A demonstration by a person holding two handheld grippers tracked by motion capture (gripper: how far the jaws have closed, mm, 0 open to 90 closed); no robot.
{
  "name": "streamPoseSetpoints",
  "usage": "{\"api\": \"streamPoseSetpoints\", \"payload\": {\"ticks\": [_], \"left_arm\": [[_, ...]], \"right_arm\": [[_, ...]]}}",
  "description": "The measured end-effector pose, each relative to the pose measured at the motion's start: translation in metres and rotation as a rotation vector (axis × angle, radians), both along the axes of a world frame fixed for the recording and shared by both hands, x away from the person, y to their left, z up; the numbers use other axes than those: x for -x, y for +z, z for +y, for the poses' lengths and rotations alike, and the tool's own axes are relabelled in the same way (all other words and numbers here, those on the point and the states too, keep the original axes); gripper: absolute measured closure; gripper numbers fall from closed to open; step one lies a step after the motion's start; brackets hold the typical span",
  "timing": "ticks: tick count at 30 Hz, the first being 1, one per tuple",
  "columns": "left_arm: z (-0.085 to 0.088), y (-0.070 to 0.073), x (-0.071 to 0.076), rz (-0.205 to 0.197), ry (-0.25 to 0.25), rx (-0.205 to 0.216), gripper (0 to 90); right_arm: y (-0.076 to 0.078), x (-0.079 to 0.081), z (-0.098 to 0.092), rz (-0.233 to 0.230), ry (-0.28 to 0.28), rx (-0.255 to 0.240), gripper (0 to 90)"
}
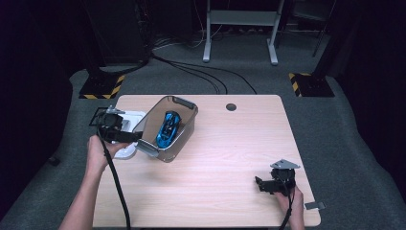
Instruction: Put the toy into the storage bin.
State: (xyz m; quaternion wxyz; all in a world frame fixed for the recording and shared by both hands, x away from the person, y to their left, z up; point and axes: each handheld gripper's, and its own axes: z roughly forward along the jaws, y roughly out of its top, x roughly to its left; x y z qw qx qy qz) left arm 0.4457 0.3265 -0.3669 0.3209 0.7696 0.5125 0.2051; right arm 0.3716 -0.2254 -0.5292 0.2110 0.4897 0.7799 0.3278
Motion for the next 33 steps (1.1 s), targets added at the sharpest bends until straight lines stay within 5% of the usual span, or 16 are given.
{"api": "streamPoseSetpoints", "payload": {"ticks": [4, 20, 25, 33], "left_arm": [[0.016, -0.007, -0.004, -0.027, 0.067, 0.016, 8.8], [0.06, -0.046, -0.032, -0.019, 0.217, 0.067, 8.3], [0.065, -0.061, -0.043, -0.015, 0.226, 0.083, 8.4], [0.061, -0.087, -0.06, 0.028, 0.223, 0.035, 8.2]], "right_arm": [[0.0, 0.0, 0.0, -0.001, -0.001, 0.002, 1.7], [0.0, 0.0, 0.0, 0.0, 0.0, 0.002, 1.7], [0.0, 0.0, 0.0, 0.0, 0.0, 0.002, 1.7], [0.0, 0.0, 0.0, -0.001, 0.0, 0.002, 1.7]]}}
